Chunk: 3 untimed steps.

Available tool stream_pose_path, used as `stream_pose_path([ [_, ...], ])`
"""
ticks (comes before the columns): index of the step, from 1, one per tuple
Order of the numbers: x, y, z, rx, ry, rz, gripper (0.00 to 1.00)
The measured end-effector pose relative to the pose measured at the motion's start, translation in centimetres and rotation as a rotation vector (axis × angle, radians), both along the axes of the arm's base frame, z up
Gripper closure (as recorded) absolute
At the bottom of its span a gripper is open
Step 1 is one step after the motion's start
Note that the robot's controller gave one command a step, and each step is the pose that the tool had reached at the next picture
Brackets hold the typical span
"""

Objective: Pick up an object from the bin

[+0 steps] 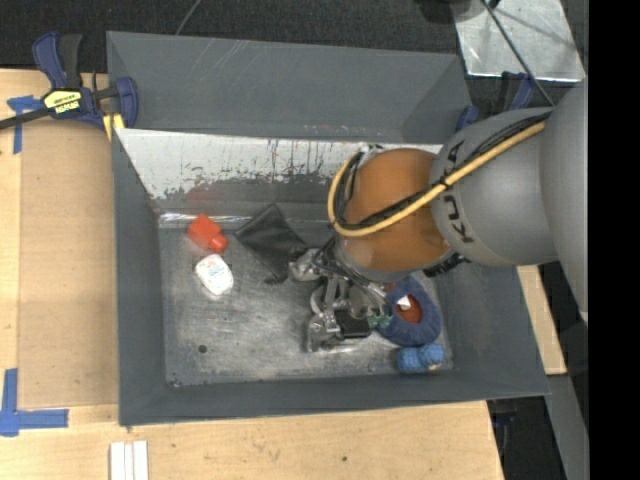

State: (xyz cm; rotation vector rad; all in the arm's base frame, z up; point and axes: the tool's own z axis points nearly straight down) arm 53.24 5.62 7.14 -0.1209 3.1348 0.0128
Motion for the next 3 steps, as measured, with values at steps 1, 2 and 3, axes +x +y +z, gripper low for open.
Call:
stream_pose_path([
  [1, 0.6, -6.1, 0.3, -0.002, -0.010, 0.041, 0.00],
  [2, 0.8, -11.1, 0.2, -0.006, -0.012, 0.224, 0.00],
  [3, 5.2, -9.1, 0.3, -0.009, -0.001, 0.011, 0.00],
])
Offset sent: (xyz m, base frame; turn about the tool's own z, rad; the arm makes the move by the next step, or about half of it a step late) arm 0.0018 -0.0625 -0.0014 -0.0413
